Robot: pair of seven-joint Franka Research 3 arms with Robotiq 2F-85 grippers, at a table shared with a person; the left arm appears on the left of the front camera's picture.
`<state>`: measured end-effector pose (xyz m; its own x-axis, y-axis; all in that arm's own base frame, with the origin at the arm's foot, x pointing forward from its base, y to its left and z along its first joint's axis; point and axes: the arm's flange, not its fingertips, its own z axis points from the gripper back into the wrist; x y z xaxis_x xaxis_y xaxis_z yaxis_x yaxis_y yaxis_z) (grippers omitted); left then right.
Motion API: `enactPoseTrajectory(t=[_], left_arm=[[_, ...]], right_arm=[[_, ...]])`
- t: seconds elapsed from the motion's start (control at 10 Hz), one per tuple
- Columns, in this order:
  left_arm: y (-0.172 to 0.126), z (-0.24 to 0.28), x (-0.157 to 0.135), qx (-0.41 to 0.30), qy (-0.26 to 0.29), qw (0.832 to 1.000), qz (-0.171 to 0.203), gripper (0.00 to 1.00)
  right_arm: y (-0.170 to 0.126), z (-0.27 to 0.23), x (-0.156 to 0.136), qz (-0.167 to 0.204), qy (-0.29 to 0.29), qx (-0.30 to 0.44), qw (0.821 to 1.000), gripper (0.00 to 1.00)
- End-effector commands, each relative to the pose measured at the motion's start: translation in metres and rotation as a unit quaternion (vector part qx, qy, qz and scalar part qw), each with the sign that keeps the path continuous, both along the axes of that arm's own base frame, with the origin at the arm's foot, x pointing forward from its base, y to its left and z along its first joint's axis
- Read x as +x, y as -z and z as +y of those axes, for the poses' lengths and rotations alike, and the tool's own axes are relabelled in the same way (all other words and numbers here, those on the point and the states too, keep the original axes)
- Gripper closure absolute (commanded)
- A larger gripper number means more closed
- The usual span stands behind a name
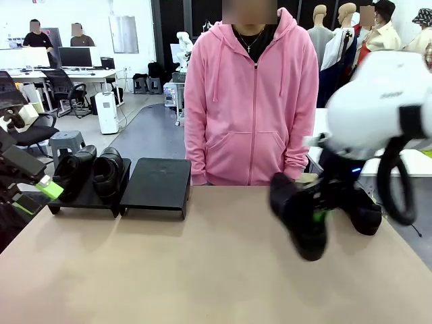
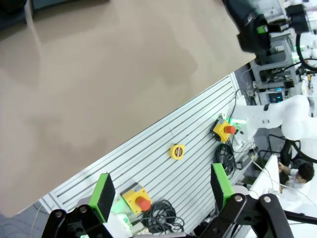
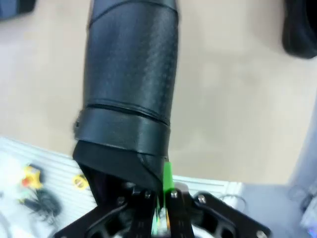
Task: Organize the shoes by placing them on the stand.
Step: Pick up one Shoe and place it in the middle of the table.
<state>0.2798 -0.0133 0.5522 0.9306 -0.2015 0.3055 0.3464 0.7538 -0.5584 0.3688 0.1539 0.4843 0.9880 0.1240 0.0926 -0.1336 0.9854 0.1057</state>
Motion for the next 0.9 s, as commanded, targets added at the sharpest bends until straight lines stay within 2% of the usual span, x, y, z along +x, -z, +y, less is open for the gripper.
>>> enactPoseTrajectory(t=[0.0,0.1,0.3,0.4,0.5,0.8], left_arm=[[-0.002,0.001,0.0,-0.007,0.005,1.0,0.0,0.0],[-0.002,0.001,0.0,-0.007,0.005,1.0,0.0,0.0],[-0.002,0.001,0.0,-0.007,0.005,1.0,0.0,0.0],[-0.002,0.001,0.0,-0.007,0.005,1.0,0.0,0.0],[-0.002,0.001,0.0,-0.007,0.005,1.0,0.0,0.0],[-0.002,0.001,0.0,-0.007,0.005,1.0,0.0,0.0]], right_arm=[[0.015,0.08,-0.005,-0.01,0.05,0.028,0.998,1.0],[0.029,0.115,-0.006,0.007,0.044,0.054,0.998,1.0],[0.051,0.168,0.002,0.028,0.117,0.078,0.99,1.0],[0.07,0.192,0.007,0.054,0.121,0.084,0.988,1.0],[0.09,0.204,0.014,0.049,0.117,0.076,0.989,1.0],[0.129,0.218,0.027,0.083,0.112,0.061,0.988,1.0]])
